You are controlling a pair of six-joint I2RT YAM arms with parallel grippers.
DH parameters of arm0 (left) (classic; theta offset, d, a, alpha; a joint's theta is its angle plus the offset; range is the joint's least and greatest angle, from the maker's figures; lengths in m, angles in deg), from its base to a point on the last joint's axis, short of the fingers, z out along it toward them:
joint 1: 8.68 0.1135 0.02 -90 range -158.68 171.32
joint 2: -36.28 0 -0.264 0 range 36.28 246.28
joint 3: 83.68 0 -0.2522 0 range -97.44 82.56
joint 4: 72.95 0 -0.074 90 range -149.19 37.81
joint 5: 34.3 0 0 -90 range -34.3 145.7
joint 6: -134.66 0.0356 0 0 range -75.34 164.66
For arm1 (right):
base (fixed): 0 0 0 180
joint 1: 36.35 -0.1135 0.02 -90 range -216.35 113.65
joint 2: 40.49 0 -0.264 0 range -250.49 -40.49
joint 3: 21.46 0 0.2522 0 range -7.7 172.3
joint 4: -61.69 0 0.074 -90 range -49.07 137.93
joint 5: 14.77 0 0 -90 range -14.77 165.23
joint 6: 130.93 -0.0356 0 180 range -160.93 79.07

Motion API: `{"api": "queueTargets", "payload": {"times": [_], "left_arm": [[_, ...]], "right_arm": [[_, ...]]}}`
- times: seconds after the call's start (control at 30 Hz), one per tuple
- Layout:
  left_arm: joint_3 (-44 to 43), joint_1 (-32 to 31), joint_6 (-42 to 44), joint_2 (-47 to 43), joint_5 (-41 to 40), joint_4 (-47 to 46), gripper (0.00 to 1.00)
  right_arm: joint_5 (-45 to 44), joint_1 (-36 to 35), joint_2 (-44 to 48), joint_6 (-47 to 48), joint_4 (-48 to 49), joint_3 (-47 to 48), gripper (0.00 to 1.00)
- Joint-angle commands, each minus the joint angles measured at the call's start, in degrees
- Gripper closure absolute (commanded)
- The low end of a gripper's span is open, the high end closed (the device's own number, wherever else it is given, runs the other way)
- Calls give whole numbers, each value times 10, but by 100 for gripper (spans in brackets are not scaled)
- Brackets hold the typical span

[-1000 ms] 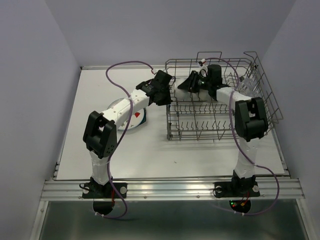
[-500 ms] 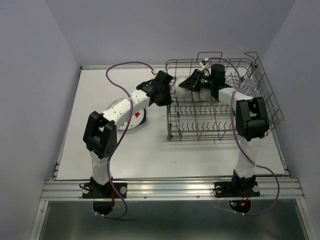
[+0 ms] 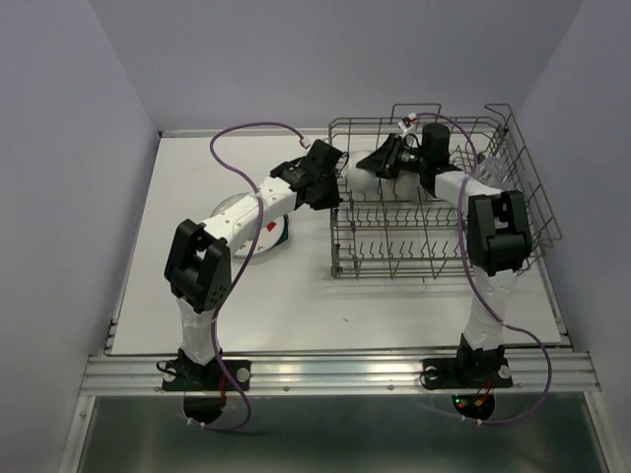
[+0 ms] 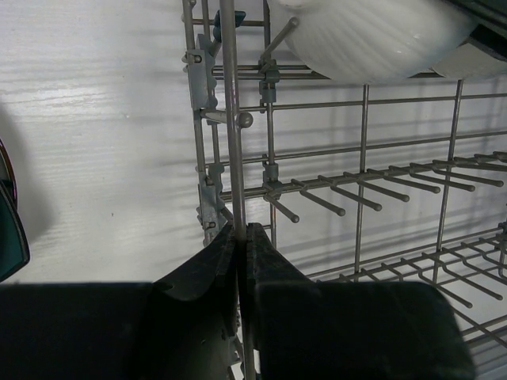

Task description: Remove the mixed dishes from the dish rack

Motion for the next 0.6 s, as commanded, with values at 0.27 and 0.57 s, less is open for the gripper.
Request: {"api": "queueTargets", "payload": {"times": [0.27, 0.57], "left_arm": [[-7, 8, 6, -1, -38, 21, 97], [-28, 8, 9, -1, -35, 23, 86]], "right_arm": [[208, 15, 41, -148, 335, 82, 99], [244, 20, 74, -162, 396, 95, 99]]}}
